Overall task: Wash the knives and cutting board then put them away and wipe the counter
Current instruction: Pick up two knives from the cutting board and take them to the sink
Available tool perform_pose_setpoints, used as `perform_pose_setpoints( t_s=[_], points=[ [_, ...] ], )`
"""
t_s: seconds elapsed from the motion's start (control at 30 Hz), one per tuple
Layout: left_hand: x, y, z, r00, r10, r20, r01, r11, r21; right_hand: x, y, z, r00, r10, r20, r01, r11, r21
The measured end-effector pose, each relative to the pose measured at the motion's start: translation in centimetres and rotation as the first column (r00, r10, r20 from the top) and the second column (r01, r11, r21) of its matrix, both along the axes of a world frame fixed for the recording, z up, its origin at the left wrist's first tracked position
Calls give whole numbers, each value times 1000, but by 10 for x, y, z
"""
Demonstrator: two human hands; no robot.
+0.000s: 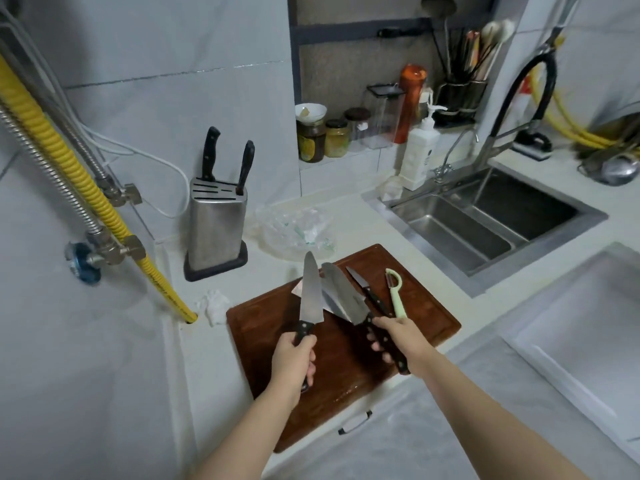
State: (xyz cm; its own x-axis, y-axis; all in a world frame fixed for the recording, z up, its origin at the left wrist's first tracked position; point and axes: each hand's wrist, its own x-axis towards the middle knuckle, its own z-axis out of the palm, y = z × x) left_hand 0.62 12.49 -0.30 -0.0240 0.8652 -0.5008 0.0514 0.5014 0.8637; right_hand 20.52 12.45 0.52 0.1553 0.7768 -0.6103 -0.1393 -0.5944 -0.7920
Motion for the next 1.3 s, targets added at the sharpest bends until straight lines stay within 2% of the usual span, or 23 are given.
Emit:
perform_pose_setpoints(
  t_s=[0.23, 0.63, 0.83, 1.3],
  points=[
    [39, -12, 9, 975, -222, 28, 221, 975, 27, 13, -55, 5, 975, -205, -84, 210, 975, 66],
    [134, -58, 7, 866, -499, 29, 497, 866, 59, 80, -156, 4, 858, -507, -86, 512, 856, 65],
    [189, -82, 14, 841, -541, 18, 540, 841, 41, 128, -188, 5, 835, -544, -82, 550, 831, 84],
    [328, -146, 5, 876, -482, -6, 480, 874, -68, 272, -245, -14, 846, -525, -92, 530, 846, 48]
  ],
)
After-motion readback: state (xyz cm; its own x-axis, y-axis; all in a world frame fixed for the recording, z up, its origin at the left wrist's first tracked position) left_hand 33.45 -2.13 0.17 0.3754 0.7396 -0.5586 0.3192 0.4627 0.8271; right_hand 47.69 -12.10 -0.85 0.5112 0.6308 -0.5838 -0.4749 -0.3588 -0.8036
